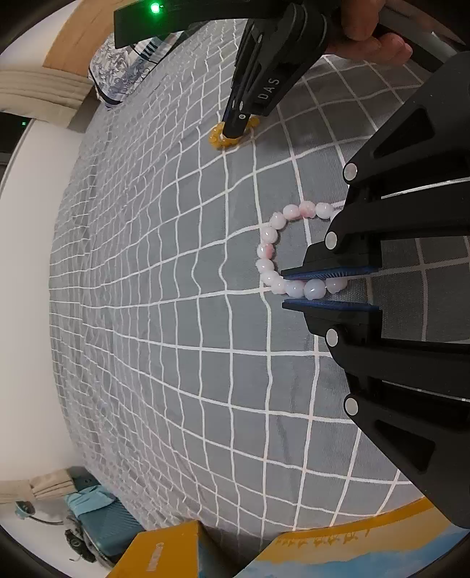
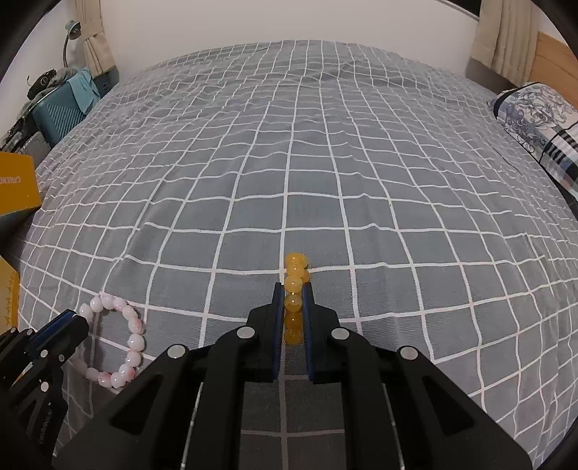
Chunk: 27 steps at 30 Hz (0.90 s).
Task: Organize jewelry
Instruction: 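Grasp the pink bead bracelet with the left tool while the right tool grasps the yellow bead bracelet, then carry the pink and yellow bead bracelets over the white box with both tools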
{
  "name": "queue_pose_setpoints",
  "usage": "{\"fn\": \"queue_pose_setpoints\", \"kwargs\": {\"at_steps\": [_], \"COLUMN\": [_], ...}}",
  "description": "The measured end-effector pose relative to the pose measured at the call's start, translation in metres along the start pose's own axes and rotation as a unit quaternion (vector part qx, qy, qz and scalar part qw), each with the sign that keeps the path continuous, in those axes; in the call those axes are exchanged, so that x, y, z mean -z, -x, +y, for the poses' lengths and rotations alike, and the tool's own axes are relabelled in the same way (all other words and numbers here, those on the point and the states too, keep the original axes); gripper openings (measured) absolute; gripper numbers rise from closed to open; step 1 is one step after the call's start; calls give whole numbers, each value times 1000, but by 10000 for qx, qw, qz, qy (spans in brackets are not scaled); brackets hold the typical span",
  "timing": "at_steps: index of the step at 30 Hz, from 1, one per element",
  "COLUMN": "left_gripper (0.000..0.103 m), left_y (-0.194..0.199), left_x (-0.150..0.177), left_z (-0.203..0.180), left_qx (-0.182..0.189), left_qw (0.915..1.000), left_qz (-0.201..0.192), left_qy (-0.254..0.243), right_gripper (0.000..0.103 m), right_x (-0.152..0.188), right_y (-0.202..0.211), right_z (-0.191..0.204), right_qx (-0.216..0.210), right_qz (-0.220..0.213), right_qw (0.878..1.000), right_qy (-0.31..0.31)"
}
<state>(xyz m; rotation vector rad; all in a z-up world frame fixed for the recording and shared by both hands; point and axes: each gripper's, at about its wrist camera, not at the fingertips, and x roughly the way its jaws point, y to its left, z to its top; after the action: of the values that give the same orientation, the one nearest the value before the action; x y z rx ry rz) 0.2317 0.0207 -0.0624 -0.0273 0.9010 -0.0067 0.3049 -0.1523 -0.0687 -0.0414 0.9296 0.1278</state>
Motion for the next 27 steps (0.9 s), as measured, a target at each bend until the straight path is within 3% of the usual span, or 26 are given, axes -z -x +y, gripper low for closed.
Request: {"fn": "queue_pose_setpoints", "kwargs": {"at_steps": [27], "left_gripper": [10], "left_y": [59], "left_x": [-10], "left_z": [1], "left_qx": [-47], "left_qw": [9959], "left_qz": [-898], "left_qy": [126], "right_gripper": [9], "right_x": [-2], "right_y": [54], "right_z": [14], "right_qx": [361], "right_qz": [-969], "right_qw": [9945], "right_qy": [136]}}
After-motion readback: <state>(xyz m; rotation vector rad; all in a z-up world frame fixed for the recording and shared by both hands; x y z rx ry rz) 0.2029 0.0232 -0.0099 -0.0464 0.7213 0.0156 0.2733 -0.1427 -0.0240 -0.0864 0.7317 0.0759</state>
